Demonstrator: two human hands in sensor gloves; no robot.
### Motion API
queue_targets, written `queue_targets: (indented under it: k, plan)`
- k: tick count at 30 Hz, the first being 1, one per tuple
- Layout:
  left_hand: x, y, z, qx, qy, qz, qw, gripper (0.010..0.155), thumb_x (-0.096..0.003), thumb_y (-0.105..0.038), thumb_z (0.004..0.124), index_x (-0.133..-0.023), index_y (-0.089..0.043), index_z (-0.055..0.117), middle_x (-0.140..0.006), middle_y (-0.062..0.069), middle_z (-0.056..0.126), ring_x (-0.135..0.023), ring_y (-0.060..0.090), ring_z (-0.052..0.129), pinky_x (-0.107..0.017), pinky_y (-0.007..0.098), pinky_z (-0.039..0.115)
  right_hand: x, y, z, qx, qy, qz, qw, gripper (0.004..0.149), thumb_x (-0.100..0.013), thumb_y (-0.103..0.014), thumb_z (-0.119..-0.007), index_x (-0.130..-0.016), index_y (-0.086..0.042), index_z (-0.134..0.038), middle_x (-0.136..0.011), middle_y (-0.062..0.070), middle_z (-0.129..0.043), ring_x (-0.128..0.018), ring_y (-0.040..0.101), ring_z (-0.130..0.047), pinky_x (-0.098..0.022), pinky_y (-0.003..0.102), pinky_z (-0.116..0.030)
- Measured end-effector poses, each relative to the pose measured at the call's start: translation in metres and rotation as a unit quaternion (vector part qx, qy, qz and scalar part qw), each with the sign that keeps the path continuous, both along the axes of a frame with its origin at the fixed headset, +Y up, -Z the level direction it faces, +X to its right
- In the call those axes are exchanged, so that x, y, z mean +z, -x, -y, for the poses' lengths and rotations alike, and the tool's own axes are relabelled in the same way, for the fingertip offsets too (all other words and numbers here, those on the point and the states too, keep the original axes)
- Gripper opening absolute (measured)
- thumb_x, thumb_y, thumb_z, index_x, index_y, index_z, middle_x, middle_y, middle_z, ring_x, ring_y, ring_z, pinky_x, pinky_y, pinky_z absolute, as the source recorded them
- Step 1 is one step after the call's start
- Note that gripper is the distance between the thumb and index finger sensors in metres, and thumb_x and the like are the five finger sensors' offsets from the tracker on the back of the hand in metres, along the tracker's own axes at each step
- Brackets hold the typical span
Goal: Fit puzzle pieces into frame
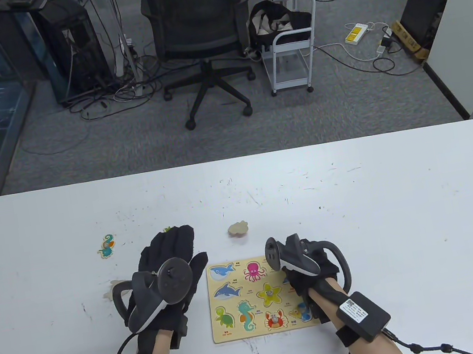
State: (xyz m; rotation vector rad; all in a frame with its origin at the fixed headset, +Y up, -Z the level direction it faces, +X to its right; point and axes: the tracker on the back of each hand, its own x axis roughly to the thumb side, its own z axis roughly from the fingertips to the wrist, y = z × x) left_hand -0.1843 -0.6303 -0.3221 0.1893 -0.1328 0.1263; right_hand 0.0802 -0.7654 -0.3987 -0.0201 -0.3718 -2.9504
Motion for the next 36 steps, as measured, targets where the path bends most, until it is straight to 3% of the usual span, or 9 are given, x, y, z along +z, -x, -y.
queue_targets:
  k: [3, 11, 18, 29, 36]
  plan:
    - [0.0, 0.0, 0.0, 0.001, 0.002, 0.001, 1.0, 0.07, -0.0546, -0.064, 0.066, -0.117, -0.034, 0.054, -0.122, 0.002, 0.069, -0.113, 0.033, 0.068, -0.082, 0.056, 0.061, 0.0, -0.008, -0.009, -0.051, 0.019, -0.002, 0.999, 0.052, -0.044, -0.048, -0.083, -0.094, -0.039, -0.072, -0.093, -0.01, -0.085, -0.081, 0.017, -0.092, -0.069, 0.044, -0.072]
    - [-0.002, -0.001, 0.001, 0.002, 0.01, 0.001, 1.0, 0.07, -0.0547, -0.064, 0.066, -0.117, -0.034, 0.054, -0.123, 0.002, 0.069, -0.112, 0.034, 0.068, -0.082, 0.056, 0.062, 0.007, -0.035, -0.054, -0.193, -0.008, -0.013, 0.981, 0.06, -0.046, -0.05, -0.078, -0.102, -0.037, -0.061, -0.106, -0.004, -0.073, -0.094, 0.026, -0.081, -0.074, 0.049, -0.064]
    - [-0.004, -0.002, 0.003, 0.008, 0.015, 0.002, 1.0, 0.07, -0.0547, -0.064, 0.066, -0.117, -0.034, 0.054, -0.123, 0.002, 0.069, -0.112, 0.034, 0.068, -0.082, 0.056, 0.061, 0.027, -0.055, -0.091, -0.252, -0.058, -0.038, 0.965, 0.063, -0.047, -0.052, -0.076, -0.105, -0.036, -0.057, -0.113, -0.002, -0.063, -0.103, 0.031, -0.07, -0.078, 0.053, -0.056]
    - [-0.006, 0.002, 0.005, 0.019, -0.003, -0.01, 1.0, 0.07, -0.0542, -0.064, 0.066, -0.117, -0.034, 0.053, -0.123, 0.001, 0.067, -0.113, 0.033, 0.066, -0.083, 0.054, 0.059, 0.071, -0.073, -0.128, -0.228, -0.144, -0.055, 0.962, 0.065, -0.047, -0.053, -0.075, -0.107, -0.036, -0.055, -0.117, -0.001, -0.057, -0.109, 0.034, -0.06, -0.08, 0.058, -0.049]
    - [-0.003, -0.01, 0.003, -0.005, -0.009, -0.007, 1.0, 0.07, -0.0541, -0.064, 0.066, -0.116, -0.035, 0.053, -0.124, 0.001, 0.066, -0.114, 0.033, 0.064, -0.084, 0.054, 0.058, 0.084, -0.079, -0.144, -0.214, -0.175, -0.045, 0.96, 0.067, -0.046, -0.053, -0.076, -0.107, -0.035, -0.057, -0.118, 0.0, -0.057, -0.111, 0.036, -0.058, -0.08, 0.06, -0.046]
